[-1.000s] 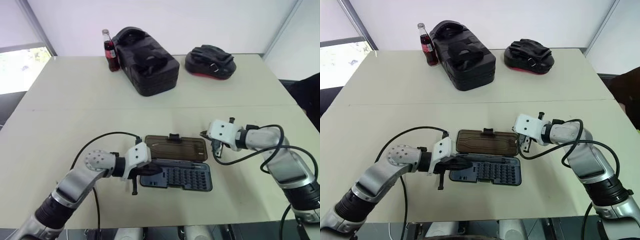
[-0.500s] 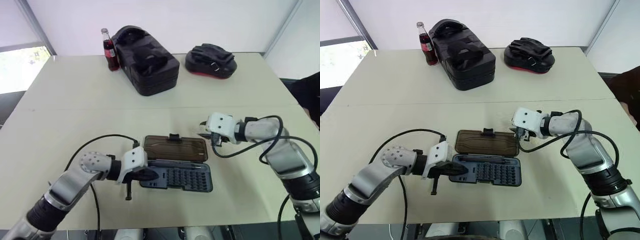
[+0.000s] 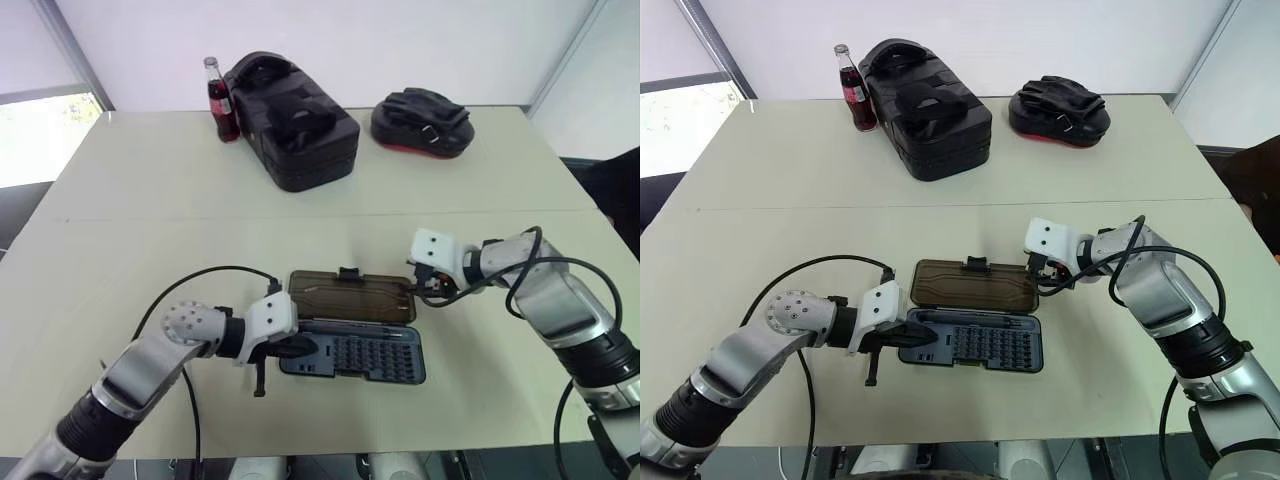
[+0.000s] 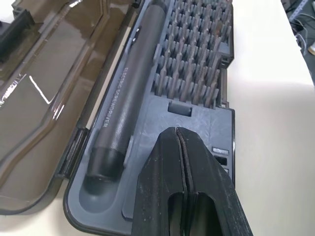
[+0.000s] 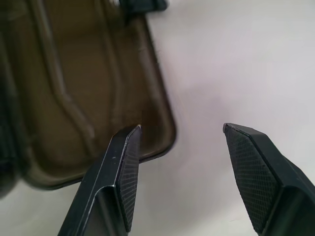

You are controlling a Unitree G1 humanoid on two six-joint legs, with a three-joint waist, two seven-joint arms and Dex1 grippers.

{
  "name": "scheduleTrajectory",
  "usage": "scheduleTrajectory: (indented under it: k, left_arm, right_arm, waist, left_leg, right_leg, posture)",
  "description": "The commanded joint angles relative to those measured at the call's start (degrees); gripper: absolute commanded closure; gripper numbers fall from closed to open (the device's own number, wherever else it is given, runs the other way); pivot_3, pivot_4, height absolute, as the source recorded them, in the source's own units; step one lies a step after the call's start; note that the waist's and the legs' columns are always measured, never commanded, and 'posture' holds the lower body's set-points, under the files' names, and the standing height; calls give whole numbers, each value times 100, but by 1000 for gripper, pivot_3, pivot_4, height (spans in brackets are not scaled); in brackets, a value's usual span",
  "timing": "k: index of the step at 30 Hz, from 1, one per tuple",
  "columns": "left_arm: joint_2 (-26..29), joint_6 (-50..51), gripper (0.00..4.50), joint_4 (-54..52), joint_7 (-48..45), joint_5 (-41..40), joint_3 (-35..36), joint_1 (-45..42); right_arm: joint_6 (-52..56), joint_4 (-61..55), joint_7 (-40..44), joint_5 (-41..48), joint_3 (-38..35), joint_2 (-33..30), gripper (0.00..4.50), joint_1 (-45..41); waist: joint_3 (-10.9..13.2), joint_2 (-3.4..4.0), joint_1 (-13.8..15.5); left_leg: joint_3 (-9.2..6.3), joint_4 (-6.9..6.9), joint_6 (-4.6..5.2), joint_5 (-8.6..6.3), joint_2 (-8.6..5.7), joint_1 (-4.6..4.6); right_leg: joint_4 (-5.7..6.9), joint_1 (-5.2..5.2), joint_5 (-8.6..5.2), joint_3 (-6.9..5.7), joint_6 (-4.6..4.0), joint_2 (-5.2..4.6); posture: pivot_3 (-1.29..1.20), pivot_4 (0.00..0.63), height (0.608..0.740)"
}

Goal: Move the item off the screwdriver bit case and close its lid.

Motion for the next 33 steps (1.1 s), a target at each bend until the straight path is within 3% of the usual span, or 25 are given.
scheduleTrajectory:
  k: [1, 3, 5, 9, 10, 21, 25, 33]
  left_arm:
    - [-1, 81, 4500, -71, 69, 93, -90, 111]
    - [8, 101, 4500, -81, 69, 94, -110, 120]
    - [13, 112, 4500, -71, 67, 99, -124, 109]
    - [2, 123, 4500, -62, 76, 102, -136, 96]
    - [1, 124, 4500, -64, 80, 100, -134, 102]
    - [-58, 181, 4500, -112, 166, 75, -80, 159]
    - [-74, 190, 4500, -133, 206, 64, -56, 196]
    - [-135, 110, 4500, -96, 242, 43, 0, 216]
  right_arm:
    - [31, -43, 58, 34, -4, -95, 1745, -29]
    - [43, 70, 56, 46, 36, -47, 1745, -35]
    - [-28, 266, 64, 19, 137, 25, 2257, -88]
    - [-127, 594, 158, 23, 307, 156, 4156, -156]
    - [-204, 655, 193, -12, 370, 150, 4444, -174]
    - [-805, 920, 281, -245, 509, 141, 4444, -221]
    - [-1023, 823, 104, -251, 210, 85, 4444, -300]
    - [-364, 55, 44, 161, -444, -36, 4444, -327]
  waist:
    - [0, 0, -1]
    - [0, 0, -1]
    - [-1, -2, -1]
    - [-2, -3, 5]
    - [-4, -4, 7]
    - [-11, -13, -3]
    - [-11, -13, -8]
    - [-8, -8, -3]
  left_leg:
    - [0, 0, 0, 0, 0, 1]
    - [0, 2, 0, 0, 0, 2]
    - [0, 4, 0, 0, 0, 5]
    - [0, 9, -4, 2, -3, 13]
    - [0, 10, -4, 3, -3, 15]
    - [-2, 8, -5, 3, -1, 68]
    - [-2, 5, -5, 3, 0, 86]
    - [-2, 6, -6, 3, 0, 85]
  right_leg:
    - [2, 0, 0, 0, 0, 0]
    - [8, 0, 0, 0, 1, 0]
    - [14, 0, 0, 0, 1, 0]
    - [34, 1, 0, 1, 1, -1]
    - [39, 2, 0, 2, 1, -1]
    - [48, 49, -2, 2, 1, 2]
    - [48, 66, -3, 2, 1, 2]
    - [53, 63, -3, 5, 1, 1]
  posture:
    - [0, 150, 740]
    - [0, 150, 740]
    - [0, 150, 740]
    - [0, 150, 740]
    - [0, 150, 740]
    - [0, 150, 740]
    - [0, 150, 740]
    - [0, 150, 740]
